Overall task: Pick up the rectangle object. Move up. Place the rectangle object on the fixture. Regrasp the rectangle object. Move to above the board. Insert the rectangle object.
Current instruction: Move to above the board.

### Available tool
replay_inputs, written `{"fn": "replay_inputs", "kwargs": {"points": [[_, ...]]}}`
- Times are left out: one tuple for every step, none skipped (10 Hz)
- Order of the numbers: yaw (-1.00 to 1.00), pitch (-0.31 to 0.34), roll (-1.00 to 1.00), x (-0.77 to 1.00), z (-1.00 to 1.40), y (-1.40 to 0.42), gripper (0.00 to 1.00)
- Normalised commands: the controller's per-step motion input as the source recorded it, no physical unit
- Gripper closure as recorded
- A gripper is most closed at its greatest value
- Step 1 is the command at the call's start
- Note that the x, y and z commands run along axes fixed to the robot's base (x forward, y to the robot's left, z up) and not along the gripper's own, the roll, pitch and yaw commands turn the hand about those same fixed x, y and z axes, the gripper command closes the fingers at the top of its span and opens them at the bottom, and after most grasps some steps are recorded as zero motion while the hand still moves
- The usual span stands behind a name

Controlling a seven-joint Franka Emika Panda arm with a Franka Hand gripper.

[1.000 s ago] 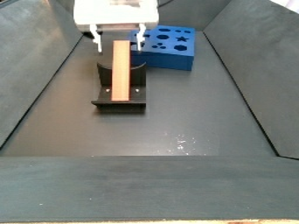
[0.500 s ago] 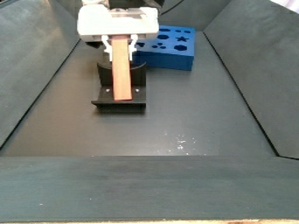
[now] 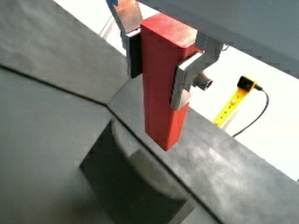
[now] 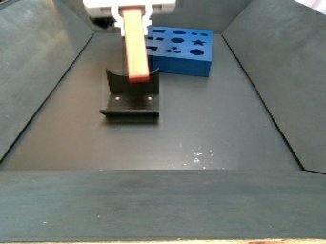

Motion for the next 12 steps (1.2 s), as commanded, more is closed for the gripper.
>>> {"fn": "replay_inputs", "kwargs": {"points": [[0.16, 0.033, 0.00, -0.01, 1.00, -0.22, 1.00], [0.15, 0.022, 0.00, 0.00, 1.00, -0.21, 1.00], [0.12, 0.018, 0.00, 0.00, 1.00, -0.20, 1.00], [0.09, 0.019, -0.01, 0.01, 1.00, -0.18, 1.00], [0.06, 0.025, -0.01, 0.02, 1.00, -0.16, 1.00], [0.05, 0.032, -0.01, 0.02, 1.00, -0.15, 1.00], [0.04, 0.048, -0.02, 0.02, 1.00, -0.13, 1.00], [0.04, 0.059, -0.02, 0.03, 0.87, -0.10, 1.00], [0.03, 0.074, -0.02, 0.02, 0.70, -0.07, 1.00], [0.04, 0.091, -0.02, 0.02, 0.49, -0.05, 1.00], [0.04, 0.106, -0.02, 0.03, 0.33, -0.04, 1.00], [0.05, 0.117, -0.02, 0.03, 0.18, -0.04, 1.00]]}}
